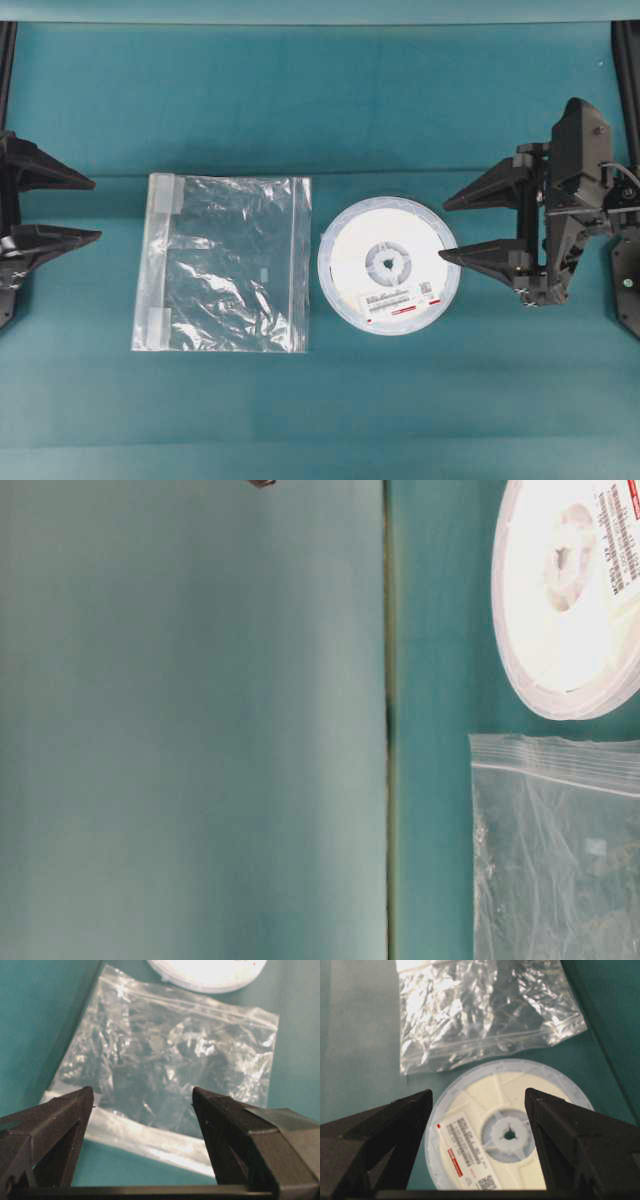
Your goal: Take out the reel from the clear zip bag.
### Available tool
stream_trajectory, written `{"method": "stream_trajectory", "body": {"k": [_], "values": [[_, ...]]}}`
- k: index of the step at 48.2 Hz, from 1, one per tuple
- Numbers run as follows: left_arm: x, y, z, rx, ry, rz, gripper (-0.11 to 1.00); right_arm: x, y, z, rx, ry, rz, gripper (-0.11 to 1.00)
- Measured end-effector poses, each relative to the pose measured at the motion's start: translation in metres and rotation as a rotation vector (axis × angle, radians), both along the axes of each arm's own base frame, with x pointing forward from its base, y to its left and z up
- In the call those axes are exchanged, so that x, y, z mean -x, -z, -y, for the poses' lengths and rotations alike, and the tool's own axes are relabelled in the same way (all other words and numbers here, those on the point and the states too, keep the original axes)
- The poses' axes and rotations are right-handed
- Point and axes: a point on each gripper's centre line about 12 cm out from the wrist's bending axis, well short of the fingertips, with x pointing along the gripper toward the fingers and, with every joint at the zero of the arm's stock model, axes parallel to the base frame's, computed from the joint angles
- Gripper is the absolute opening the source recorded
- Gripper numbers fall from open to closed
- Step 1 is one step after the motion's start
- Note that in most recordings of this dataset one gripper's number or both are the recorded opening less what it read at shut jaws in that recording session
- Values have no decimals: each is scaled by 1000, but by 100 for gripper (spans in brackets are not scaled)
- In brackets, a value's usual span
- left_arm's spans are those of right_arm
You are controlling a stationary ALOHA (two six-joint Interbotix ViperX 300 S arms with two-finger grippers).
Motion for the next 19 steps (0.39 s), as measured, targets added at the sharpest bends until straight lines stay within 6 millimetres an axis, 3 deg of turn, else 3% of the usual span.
{"method": "stream_trajectory", "body": {"k": [19], "values": [[0,0,1,-2,8,1,87,0,0,0,-2,0,-1,86]]}}
